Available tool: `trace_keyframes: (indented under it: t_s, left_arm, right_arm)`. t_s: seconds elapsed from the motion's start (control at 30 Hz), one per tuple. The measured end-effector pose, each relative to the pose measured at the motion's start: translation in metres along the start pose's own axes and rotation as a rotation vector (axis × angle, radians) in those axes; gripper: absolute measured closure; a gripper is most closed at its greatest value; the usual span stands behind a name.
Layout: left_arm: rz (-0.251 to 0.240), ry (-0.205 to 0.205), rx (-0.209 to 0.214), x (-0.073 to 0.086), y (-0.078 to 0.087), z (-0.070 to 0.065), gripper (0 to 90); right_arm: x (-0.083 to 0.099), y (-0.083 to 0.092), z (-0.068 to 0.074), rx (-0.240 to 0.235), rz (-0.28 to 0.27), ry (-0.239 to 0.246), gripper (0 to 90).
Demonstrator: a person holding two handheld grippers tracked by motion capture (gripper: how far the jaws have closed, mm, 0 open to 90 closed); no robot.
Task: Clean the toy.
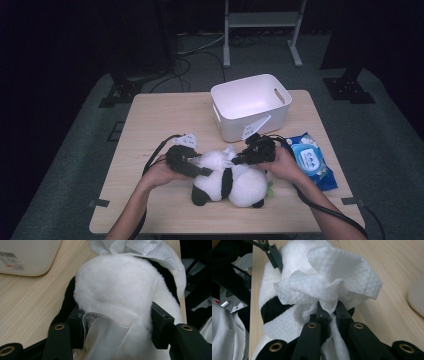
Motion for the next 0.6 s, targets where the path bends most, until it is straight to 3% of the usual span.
trace_keyframes:
  t_s: [0.17, 0.3, 0.4, 0.5, 0.57, 0.6]
  left_arm:
    - [-0.025, -0.043, -0.075, -0.002, 0.003, 0.006, 43.2]
    - [-0.02, -0.088, -0.108, -0.005, 0.005, 0.009, 43.2]
    - [-0.019, -0.094, -0.104, -0.005, 0.006, 0.007, 43.1]
    - [-0.028, -0.075, -0.06, -0.004, 0.007, 0.003, 40.5]
    - [-0.027, -0.051, -0.038, -0.005, 0.007, 0.002, 36.4]
    - [-0.023, -0.041, -0.032, -0.005, 0.008, 0.001, 27.8]
  right_arm:
    - [-0.011, -0.005, -0.01, -0.002, -0.01, -0.025, 84.0]
    - [-0.014, -0.006, -0.014, -0.014, -0.018, -0.043, 84.1]
    - [-0.014, -0.005, -0.014, -0.024, -0.019, -0.035, 84.0]
    - [-0.012, -0.005, -0.017, -0.019, -0.034, -0.061, 84.0]
    - [-0.01, -0.006, -0.014, -0.025, -0.034, -0.058, 84.0]
    - [-0.008, -0.007, -0.008, -0.023, -0.031, -0.036, 84.1]
Point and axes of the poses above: each handheld gripper's, and its own axes: y roughly backward along the jaws, x roughly out of its underside, z roughly to its left, the point moved 7 cm from there along -y, roughly forward along the jaws, and after that the axes turned 12 degrees about x, right-handed, at the moved point
